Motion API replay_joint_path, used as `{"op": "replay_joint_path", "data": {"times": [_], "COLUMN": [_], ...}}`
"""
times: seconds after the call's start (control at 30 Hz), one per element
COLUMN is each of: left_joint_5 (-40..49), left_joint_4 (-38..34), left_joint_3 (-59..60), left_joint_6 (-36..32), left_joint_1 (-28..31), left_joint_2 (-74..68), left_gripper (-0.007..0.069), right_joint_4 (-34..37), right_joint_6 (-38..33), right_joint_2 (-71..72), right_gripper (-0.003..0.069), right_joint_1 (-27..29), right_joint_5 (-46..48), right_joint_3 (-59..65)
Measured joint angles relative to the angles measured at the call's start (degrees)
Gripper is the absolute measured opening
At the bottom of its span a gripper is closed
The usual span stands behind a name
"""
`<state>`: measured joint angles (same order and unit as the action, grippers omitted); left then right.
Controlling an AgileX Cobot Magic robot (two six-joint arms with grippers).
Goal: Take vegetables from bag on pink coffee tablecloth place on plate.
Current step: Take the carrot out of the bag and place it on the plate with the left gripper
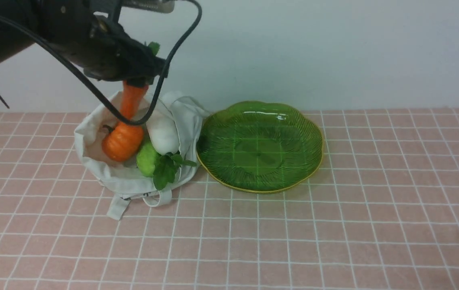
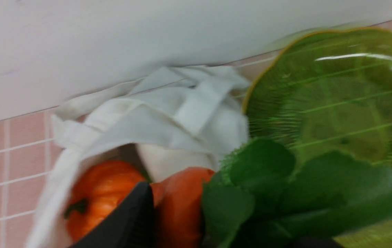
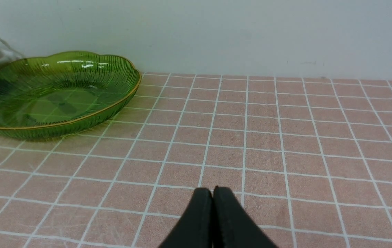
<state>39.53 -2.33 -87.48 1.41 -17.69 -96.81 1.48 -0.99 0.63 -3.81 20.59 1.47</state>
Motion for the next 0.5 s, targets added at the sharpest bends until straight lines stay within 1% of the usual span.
{"op": "replay_joint_path", "data": {"times": [0.13,0.2,0.27,0.33,0.37,0.43,0.5], "left_joint_5": [-4.65,-8.64,-15.16,-23.03,-24.16,-29.35,-32.5], "left_joint_4": [-7.11,-10.06,-13.73,-15.86,-16.09,-16.66,-16.94], "left_joint_3": [0.0,0.0,0.0,0.0,0.0,0.0,0.0], "left_joint_6": [-0.99,-2.37,-4.37,-6.17,-6.35,-6.8,-6.75], "left_joint_1": [-5.5,-8.36,-12.24,-15.84,-16.31,-18.28,-18.76], "left_joint_2": [-0.18,-1.35,-4.33,-8.44,-9.18,-13.32,-16.46], "left_gripper": [0.0324,0.0324,0.0324,0.0324,0.0324,0.0324,0.0324], "right_joint_4": [0.0,0.0,0.0,0.0,0.0,0.0,0.0], "right_joint_6": [0.0,0.0,0.0,0.0,0.0,0.0,0.0], "right_joint_2": [0.0,0.0,0.0,0.0,0.0,0.0,0.0], "right_gripper": [-0.0016,-0.0016,-0.0016,-0.0016,-0.0016,-0.0016,-0.0016], "right_joint_1": [0.0,0.0,0.0,0.0,0.0,0.0,0.0], "right_joint_5": [0.0,0.0,0.0,0.0,0.0,0.0,0.0], "right_joint_3": [0.0,0.0,0.0,0.0,0.0,0.0,0.0]}}
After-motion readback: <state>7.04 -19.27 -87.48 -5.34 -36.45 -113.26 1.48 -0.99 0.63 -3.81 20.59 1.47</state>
